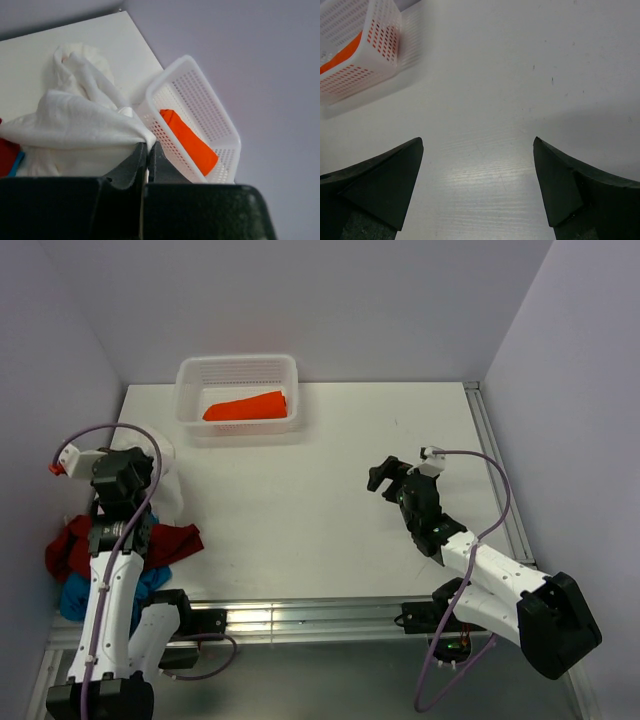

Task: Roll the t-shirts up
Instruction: Grab a tshirt with the left arm, then move the tshirt to the center of the board

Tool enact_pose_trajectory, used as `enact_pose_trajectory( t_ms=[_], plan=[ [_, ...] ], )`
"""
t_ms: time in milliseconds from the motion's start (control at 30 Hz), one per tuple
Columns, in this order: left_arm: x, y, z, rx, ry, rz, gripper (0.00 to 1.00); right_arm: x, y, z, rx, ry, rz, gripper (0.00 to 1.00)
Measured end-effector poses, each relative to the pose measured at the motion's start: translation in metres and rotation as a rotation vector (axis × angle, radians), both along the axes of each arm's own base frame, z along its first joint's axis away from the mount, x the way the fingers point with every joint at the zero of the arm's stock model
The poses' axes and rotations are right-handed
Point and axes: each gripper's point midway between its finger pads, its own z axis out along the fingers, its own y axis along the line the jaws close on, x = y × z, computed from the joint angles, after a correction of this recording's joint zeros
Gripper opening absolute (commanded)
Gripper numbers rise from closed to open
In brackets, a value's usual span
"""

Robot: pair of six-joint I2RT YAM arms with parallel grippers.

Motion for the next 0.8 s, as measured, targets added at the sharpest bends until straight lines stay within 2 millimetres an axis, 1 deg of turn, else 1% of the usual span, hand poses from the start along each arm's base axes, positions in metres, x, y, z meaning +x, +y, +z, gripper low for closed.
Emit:
enact_pose_trajectory(
  t_ms=[167, 200, 267, 367, 400, 467, 533, 567, 633, 767, 800],
  plan=[
    [0.009, -0.018, 0.027, 0.023, 0.011, -0.121, 0.0, 0.0, 0.0, 0.0, 0.0, 0.0, 0.0, 0.97],
    [0.011, -0.023, 0.038, 0.029, -0.003, -0.149, 0.0, 0.0, 0.0, 0.0, 0.0, 0.0, 0.0, 0.97],
    [0.014, -0.031, 0.068, 0.052, -0.036, -0.205, 0.0, 0.0, 0.0, 0.0, 0.0, 0.0, 0.0, 0.97],
    [0.016, -0.051, 0.139, 0.092, -0.153, -0.319, 0.01, 0.0, 0.0, 0.0, 0.0, -0.001, 0.0, 0.97],
    [0.016, -0.061, 0.168, 0.103, -0.213, -0.374, 0.0, 0.0, 0.0, 0.001, 0.001, -0.002, 0.0, 0.97],
    [0.009, -0.08, 0.217, 0.127, -0.331, -0.474, 0.01, 0.0, 0.0, 0.001, 0.002, -0.004, -0.001, 0.97],
    [-0.001, -0.098, 0.244, 0.131, -0.413, -0.557, 0.01, 0.0, 0.0, 0.002, 0.005, -0.006, -0.002, 0.97],
    [-0.007, -0.106, 0.253, 0.131, -0.446, -0.596, 0.01, 0.0, 0.0, 0.003, 0.008, -0.008, -0.002, 0.97],
    [-0.019, -0.128, 0.259, 0.113, -0.48, -0.676, 0.01, 0.0, 0.0, 0.006, 0.015, -0.015, -0.004, 0.97],
    [-0.027, -0.171, 0.249, 0.069, -0.469, -0.82, 0.0, -0.001, -0.001, 0.014, 0.034, -0.036, -0.008, 0.97],
    [-0.027, -0.185, 0.244, 0.055, -0.455, -0.862, 0.01, -0.001, -0.001, 0.016, 0.038, -0.043, -0.008, 0.97]
  ],
)
